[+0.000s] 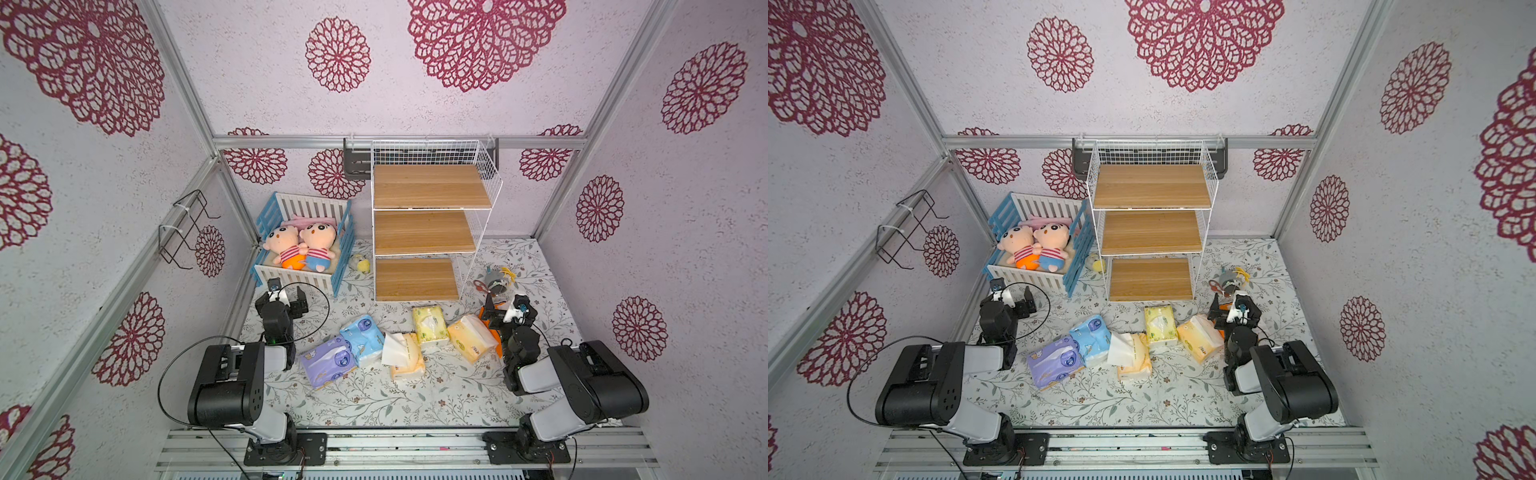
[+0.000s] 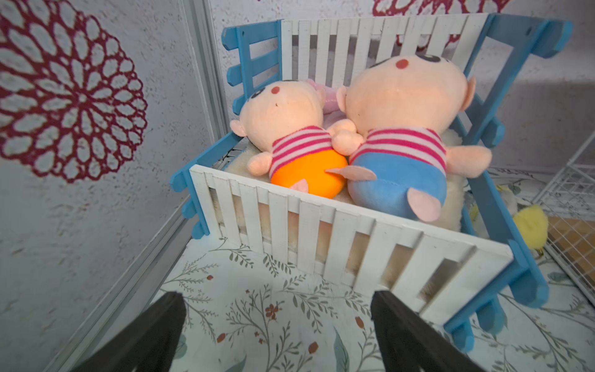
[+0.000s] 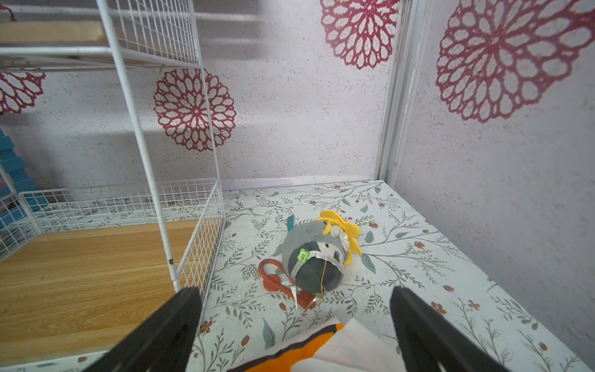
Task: Remove the tissue boxes from the shelf
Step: Reset both arms
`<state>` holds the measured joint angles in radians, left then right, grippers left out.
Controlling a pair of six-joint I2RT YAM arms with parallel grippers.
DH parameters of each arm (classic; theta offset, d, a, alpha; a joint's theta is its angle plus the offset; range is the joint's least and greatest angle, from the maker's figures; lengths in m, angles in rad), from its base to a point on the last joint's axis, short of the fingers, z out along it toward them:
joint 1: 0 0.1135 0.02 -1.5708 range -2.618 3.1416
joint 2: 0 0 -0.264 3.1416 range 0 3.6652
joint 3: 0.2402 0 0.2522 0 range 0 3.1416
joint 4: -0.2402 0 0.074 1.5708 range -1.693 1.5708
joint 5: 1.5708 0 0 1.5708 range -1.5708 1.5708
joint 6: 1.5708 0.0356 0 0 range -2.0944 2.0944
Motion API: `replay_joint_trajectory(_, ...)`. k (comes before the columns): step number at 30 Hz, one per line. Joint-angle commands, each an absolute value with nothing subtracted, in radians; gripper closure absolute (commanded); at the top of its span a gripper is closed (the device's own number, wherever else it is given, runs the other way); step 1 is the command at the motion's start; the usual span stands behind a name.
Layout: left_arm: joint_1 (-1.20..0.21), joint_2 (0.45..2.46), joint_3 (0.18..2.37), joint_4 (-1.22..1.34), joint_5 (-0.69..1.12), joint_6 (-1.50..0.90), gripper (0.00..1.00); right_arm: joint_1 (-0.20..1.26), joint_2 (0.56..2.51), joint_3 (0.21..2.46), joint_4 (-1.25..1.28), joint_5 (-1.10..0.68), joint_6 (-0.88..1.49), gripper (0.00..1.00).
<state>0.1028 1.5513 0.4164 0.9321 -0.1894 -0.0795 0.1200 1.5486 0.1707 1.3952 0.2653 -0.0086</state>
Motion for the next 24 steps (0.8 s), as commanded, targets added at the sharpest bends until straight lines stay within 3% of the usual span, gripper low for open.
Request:
replay_joint_trajectory(1,0.127,1.548,0.431,0.854,-0.145,-0.123,0.03,0.113,1.545,0.176,1.425,0.255,-0.024,0.01)
replay_joint_trajectory(24,0.132,1.548,0.425,0.863,-0.112,-0.12,0.03,0.114,1.545,0.18,1.417,0.258,-0.021,0.01)
